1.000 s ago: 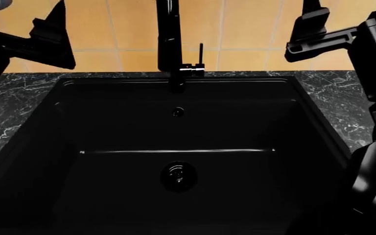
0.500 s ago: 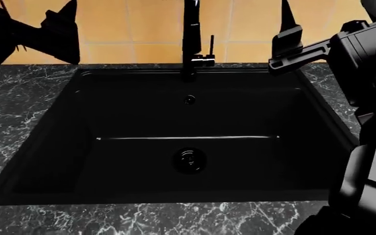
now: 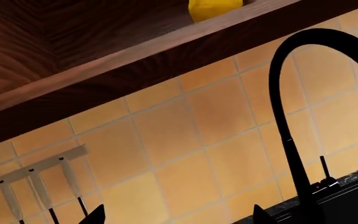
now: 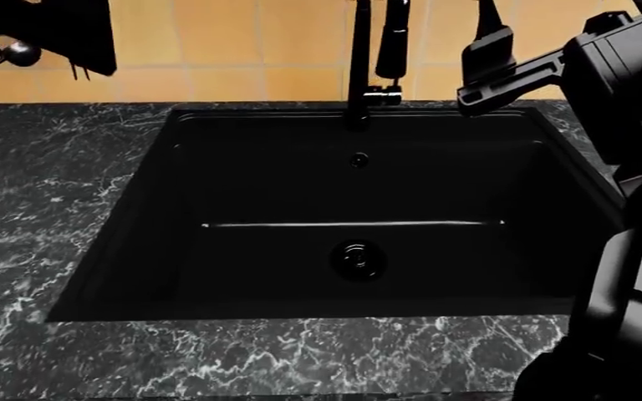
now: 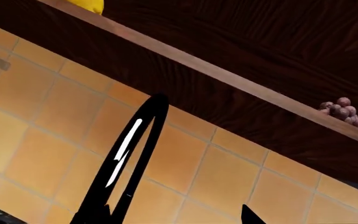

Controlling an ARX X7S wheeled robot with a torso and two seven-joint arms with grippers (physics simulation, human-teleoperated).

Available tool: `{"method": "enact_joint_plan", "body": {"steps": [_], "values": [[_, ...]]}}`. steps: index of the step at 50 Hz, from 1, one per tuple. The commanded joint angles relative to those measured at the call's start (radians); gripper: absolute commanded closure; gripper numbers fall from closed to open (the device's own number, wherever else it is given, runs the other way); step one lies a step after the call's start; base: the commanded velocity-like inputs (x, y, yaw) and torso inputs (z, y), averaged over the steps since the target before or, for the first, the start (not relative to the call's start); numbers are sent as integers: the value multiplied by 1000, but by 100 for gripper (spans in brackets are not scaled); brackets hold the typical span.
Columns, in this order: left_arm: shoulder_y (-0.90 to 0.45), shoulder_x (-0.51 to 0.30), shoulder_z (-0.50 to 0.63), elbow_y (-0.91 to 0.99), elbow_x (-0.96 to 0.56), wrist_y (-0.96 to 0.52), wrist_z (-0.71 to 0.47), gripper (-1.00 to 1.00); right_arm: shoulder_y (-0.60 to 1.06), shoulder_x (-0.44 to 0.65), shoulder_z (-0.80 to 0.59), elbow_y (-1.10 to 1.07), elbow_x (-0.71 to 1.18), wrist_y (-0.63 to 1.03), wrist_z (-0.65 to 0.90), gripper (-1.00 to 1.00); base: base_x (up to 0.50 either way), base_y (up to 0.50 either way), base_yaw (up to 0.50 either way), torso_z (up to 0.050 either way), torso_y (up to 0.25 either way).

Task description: Pick the lemon, grape from the counter and place them in the cabinet. Then close the cabinet.

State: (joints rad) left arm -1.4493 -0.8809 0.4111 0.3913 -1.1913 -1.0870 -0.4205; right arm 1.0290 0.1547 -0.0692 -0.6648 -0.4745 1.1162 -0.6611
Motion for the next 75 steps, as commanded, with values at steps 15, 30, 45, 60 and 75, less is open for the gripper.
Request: {"method": "enact_joint_plan", "body": {"steps": [15,30,45,60,75], "values": [[-25,0,4,-10,-3,-8,1,-100,-8,28,6,-79,-9,52,-12,-100,-72,84,0,0,0],[-8,-5,-4,-5,-13,2,-5,-100,-12,-4,8,-69,25,37,-7,-100,-37,243,0,0,0],[-6,-2,-2,2,-18,6,-6,-100,-22,1,-28,-95,86,80,-93,-100,3,189,0,0,0],[0,-8,-4,3,-21,11,-8,-100,-2,-12,-29,-130,161,159,-181,-100,1,53,0,0,0],[9,-13,-6,8,-28,17,-9,-100,-26,40,-119,-98,182,158,-210,-100,0,11,0,0,0]]}}
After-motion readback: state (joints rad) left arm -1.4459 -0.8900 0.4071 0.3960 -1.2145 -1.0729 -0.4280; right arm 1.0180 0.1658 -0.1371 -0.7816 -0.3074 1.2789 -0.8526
